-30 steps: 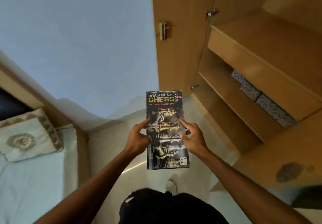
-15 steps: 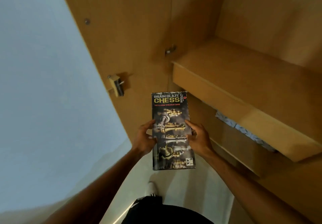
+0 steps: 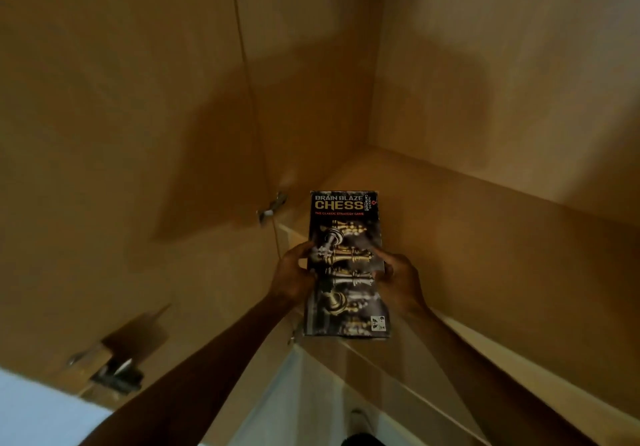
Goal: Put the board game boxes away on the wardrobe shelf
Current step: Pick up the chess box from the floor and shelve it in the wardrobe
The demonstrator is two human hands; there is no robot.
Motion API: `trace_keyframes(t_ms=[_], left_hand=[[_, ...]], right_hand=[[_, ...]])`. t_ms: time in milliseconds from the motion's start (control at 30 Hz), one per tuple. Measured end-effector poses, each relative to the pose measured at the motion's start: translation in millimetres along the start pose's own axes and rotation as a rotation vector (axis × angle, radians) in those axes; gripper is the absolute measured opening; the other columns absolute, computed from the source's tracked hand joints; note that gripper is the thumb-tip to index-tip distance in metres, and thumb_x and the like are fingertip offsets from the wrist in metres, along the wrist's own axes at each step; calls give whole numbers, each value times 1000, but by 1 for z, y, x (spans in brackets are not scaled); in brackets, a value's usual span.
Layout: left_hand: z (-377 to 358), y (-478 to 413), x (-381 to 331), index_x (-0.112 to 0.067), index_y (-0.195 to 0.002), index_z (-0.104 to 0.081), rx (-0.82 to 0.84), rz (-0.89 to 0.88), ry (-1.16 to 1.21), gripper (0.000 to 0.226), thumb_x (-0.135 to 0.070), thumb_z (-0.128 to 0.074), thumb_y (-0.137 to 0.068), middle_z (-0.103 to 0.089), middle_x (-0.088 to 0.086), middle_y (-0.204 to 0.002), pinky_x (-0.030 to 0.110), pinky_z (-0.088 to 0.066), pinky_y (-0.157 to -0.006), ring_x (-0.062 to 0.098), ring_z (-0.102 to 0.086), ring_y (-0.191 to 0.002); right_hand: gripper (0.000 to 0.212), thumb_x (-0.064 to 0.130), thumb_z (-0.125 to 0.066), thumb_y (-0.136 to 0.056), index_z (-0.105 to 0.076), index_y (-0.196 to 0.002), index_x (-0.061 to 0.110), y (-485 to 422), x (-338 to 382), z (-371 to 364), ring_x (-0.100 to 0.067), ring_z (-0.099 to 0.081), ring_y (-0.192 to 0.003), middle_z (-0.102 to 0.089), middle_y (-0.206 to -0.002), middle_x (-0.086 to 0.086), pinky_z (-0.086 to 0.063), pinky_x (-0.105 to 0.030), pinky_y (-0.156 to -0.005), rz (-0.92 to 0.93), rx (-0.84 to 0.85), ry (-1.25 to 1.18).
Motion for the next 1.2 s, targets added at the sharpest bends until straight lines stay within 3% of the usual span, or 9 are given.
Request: trace_keyframes(t_ms=[100,200,333,467,600,767,867,1000,1200], left_hand=[[-17,-63,2,-19,-122,-59,31,59,-9,62,-8,-80,-65,-60,1,-119,52,-54,-93,35,-64,-109],[-34,-108,-9,-9,-127,-56,98,116,-54,62,-4,-83,-71,-58,3,-123,43,-52,-98,28,-60,-117],[-53,-151,-15,-14,-133,-54,334,101,-142,80,-16,-91,-62,-46,-4,-135,31,-51,-100,7,-55,-117],[-53,-175,-13,-38,-140,-42,496,-73,-743,116,-56,-91,-37,-24,-8,-151,40,-34,-113,19,-29,-135],[-31,-191,-17,-31,-137,-48,355,-34,-805,94,-41,-89,-53,-38,-3,-148,44,-27,-116,22,-30,-136],[-12,-189,-15,-25,-108,-68,18,-131,-860,29,-22,-74,-80,-64,2,-120,33,-54,-88,19,-61,-108],[-10,-182,-6,-24,-117,-67,-103,-141,-923,38,-7,-66,-83,-64,4,-123,29,-57,-78,20,-62,-107],[-13,-175,3,-25,-137,-51,-109,-50,-835,64,4,-57,-81,-50,4,-144,35,-58,-85,25,-54,-123],[-15,-156,1,-26,-132,-57,-148,-68,-600,48,-9,-58,-87,-49,-1,-146,26,-37,-105,19,-44,-134]], right_hand=[[46,-8,-57,-86,-61,-125,16,-62,-11,1,-9,-60,-94,-57,-121,-2,-54,-13,-66,-14,19,-33],[43,-3,-61,-85,-62,-123,17,-113,-21,-2,-18,-61,-106,-59,-124,-4,-57,-28,-81,-45,88,-7],[31,5,-64,-85,-65,-115,14,-163,-30,-4,-23,-57,-115,-57,-127,-8,-52,-36,-95,-5,165,68],[23,4,-66,-83,-69,-105,13,-188,-31,-3,-22,-59,-109,-61,-118,-8,-50,-30,-89,48,155,96],[21,6,-71,-79,-72,-99,14,-203,-29,-14,-16,-55,-109,-59,-115,-4,-51,-37,-94,187,183,99],[25,-1,-65,-82,-72,-101,13,-194,-12,-33,-14,-49,-120,-50,-121,2,-48,-26,-96,245,301,72],[34,2,-66,-81,-70,-112,16,-191,-9,-55,-20,-42,-131,-45,-135,-2,-44,-32,-105,246,379,126],[42,2,-67,-81,-66,-121,16,-189,0,-66,-22,-31,-139,-34,-148,-5,-41,-38,-110,252,386,139],[43,4,-66,-81,-66,-119,24,-181,0,-62,-16,-34,-136,-40,-144,1,-43,-39,-108,252,350,82]])
Point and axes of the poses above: each hand's wrist, its own y-axis away from the middle knuckle, its own z-axis out of the back of the hand, x = y × z, the point moved 8 cm from there along -y, towards the middle knuckle
